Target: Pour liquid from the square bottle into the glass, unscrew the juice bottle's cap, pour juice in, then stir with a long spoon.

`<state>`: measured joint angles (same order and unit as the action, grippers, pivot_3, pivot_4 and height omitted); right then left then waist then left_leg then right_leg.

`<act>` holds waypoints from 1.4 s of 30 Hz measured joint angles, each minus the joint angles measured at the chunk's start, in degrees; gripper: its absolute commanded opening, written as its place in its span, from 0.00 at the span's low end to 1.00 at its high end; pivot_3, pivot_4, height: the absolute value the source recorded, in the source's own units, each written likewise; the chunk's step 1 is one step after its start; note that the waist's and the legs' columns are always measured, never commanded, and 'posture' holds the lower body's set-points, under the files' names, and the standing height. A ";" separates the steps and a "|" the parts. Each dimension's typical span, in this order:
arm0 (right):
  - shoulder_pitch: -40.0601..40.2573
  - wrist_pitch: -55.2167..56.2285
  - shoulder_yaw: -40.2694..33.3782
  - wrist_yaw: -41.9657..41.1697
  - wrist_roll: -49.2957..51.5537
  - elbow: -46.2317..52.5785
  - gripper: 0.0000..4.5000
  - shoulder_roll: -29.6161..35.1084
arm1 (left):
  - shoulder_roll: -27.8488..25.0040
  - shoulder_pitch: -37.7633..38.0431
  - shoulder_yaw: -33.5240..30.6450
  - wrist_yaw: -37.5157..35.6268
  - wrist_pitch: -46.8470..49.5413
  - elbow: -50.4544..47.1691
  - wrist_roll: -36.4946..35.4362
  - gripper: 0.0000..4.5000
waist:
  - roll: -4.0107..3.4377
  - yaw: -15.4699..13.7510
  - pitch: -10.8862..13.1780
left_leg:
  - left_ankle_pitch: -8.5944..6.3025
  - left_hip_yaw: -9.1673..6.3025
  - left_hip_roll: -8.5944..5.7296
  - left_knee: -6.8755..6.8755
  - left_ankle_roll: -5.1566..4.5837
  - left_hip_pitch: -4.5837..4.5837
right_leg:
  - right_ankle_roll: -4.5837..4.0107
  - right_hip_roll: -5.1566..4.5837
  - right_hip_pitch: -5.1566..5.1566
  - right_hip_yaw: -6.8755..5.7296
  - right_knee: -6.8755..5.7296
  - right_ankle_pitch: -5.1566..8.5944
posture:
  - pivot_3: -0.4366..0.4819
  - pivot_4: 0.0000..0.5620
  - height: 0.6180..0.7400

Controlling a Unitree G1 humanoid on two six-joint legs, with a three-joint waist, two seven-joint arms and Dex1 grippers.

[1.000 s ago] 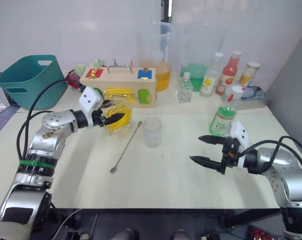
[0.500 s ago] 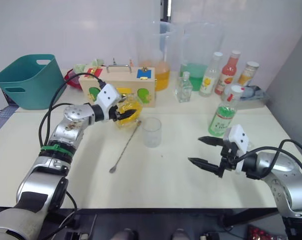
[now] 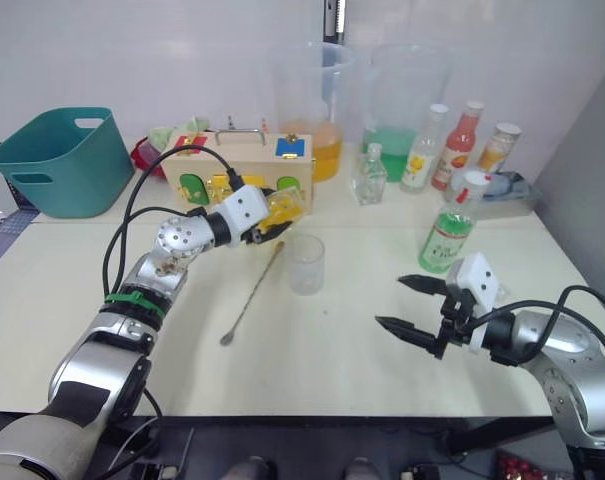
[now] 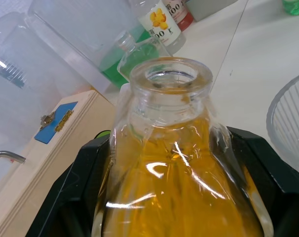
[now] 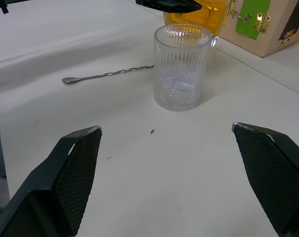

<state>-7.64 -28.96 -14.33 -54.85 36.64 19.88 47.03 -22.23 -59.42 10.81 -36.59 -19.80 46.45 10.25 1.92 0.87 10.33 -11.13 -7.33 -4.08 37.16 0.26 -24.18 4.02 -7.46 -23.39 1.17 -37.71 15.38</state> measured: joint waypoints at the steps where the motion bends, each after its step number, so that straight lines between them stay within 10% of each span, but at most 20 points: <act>1: -0.06 -0.54 0.00 0.15 0.37 0.00 1.00 0.00 | 0.11 0.00 0.28 0.54 -0.87 0.55 0.69 0.62 | 0.00 -0.03 0.00 | 0.00 0.00 0.00 0.01 0.00 0.00 | 0.00 0.00 0.00 0.00 0.00 0.00 | 0.48 0.27 1.00; 42: 1.62 -2.64 -2.05 2.93 3.19 2.08 1.00 -0.31 | 0.41 -0.01 4.49 13.88 -12.74 4.80 13.70 0.62 | 0.00 -0.06 0.00 | -0.03 -0.01 -0.03 0.23 -0.04 -0.05 | 0.02 -0.01 0.00 0.00 -0.26 -0.01 | 0.48 0.27 1.00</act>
<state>-6.02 -31.60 -16.38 -51.92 39.83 21.96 46.72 -21.82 -59.43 15.29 -22.71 -32.54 51.25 23.95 1.93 0.82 10.33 -11.15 -7.34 -4.11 37.39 0.21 -24.23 4.03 -7.47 -23.39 1.17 -37.98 15.37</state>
